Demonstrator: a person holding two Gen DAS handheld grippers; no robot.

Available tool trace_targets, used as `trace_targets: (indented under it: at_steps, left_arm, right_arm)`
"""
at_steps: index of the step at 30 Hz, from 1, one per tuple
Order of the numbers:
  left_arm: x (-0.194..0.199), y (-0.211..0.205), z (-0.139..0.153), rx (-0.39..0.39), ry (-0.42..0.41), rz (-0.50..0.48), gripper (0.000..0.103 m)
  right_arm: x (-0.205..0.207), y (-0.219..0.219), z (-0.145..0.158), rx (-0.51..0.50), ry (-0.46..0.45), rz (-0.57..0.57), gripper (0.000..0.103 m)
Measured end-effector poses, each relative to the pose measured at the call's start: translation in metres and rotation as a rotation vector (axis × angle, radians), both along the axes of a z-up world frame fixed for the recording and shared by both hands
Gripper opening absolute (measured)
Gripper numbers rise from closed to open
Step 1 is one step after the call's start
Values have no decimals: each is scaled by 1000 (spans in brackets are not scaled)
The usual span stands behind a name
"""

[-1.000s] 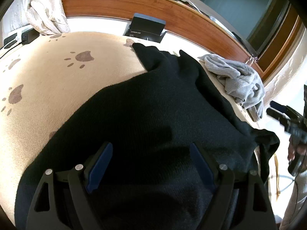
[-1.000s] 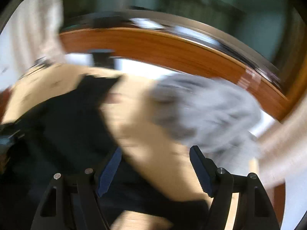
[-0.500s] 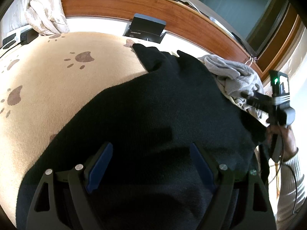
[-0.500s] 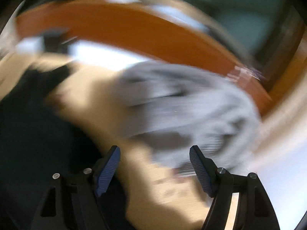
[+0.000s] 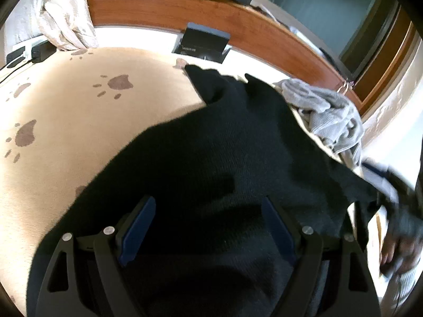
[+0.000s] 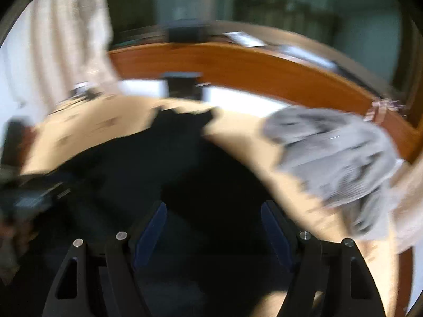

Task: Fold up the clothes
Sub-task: 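Lift the grey garment with the right gripper and drop it beside the sweater, then slide the open left gripper along the sweater edge while the right gripper holds the sweater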

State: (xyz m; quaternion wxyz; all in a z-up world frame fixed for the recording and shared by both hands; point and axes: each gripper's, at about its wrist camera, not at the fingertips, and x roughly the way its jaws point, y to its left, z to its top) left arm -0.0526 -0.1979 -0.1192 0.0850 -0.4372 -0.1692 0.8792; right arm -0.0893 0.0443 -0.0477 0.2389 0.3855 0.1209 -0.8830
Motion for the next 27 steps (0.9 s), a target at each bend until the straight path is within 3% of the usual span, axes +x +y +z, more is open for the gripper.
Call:
trace_targets:
  at_steps: [4,7,13,19,25,27]
  left_arm:
    - [6,-11,20,15,33,21,85]
    - [21,-24,33,43,52,20,85]
    - [78,-67,45,20,64,50,85]
    - [131,-110,36,-91,33,59,85]
    - [127,-128,23,-15,36,-67,85]
    - [113,-127,11,-54,1,-94,85]
  right_arm:
    - [42,-23,-26,-49,-122,108,77]
    - [71,-41,-38,-19,-139,144,76]
    - [93,-61,-30,-23,-59,162,77]
    - [97,-87,-18,-44,-30,241,77]
    - [99,-104,-27,-92,-12,261,77]
    - [94,-101,-32,-141,-26,239,77]
